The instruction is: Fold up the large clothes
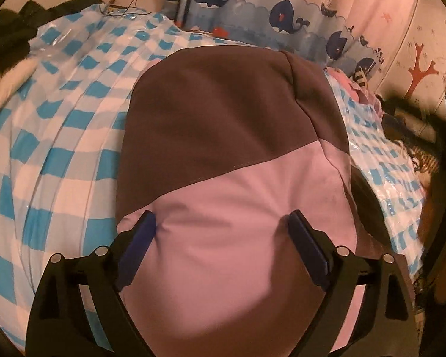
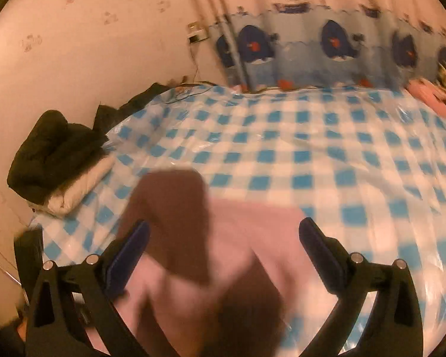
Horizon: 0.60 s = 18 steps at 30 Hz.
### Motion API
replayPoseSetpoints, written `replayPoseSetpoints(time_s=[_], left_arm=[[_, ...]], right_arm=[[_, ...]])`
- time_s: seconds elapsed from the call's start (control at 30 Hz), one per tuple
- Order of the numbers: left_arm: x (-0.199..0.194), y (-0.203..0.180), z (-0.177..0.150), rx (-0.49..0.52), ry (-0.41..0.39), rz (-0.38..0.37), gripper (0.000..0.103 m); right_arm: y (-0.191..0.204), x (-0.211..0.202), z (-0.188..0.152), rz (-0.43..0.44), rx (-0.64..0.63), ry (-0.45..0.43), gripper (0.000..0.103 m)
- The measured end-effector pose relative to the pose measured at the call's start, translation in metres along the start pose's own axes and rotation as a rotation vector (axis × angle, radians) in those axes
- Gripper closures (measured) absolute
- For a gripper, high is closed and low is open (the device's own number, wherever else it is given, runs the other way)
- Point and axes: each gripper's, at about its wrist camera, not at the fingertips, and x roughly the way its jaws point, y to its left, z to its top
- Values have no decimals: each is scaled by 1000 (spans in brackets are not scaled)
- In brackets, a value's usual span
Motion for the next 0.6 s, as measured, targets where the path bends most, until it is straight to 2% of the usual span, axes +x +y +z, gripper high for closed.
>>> replayPoseSetpoints(time_s=[0.03, 0.13, 0.17, 0.2, 0.27, 0.33, 0.47, 0.53, 0.6], left_arm=[[-1, -3, 0, 9, -3, 12, 17], [-2, -3, -2, 8, -16, 17, 17], [-3, -3, -3, 3, -20, 9, 17], [-3, -4, -4, 8, -31, 7, 17], [2, -10, -5, 37, -37, 18, 16], [9, -18, -9, 65, -51, 51, 14], [8, -21, -11, 71, -53, 67, 14], [0, -14, -8, 55, -39, 35, 14], [-8, -7, -6, 33, -34, 12, 14]], right_arm=[[2, 20, 7, 17, 36, 39, 6], [-17, 88, -5, -98, 113, 130, 6], [-38, 120, -27, -82, 185, 189, 6], [-54, 136, -46, -30, 263, 200, 6], [-71, 138, -61, -3, 322, 164, 6], [-75, 138, -66, -1, 315, 163, 6], [-78, 148, -57, 42, 314, 246, 6], [-78, 129, -47, 59, 321, 266, 6], [-63, 78, -34, 64, 250, 195, 6]])
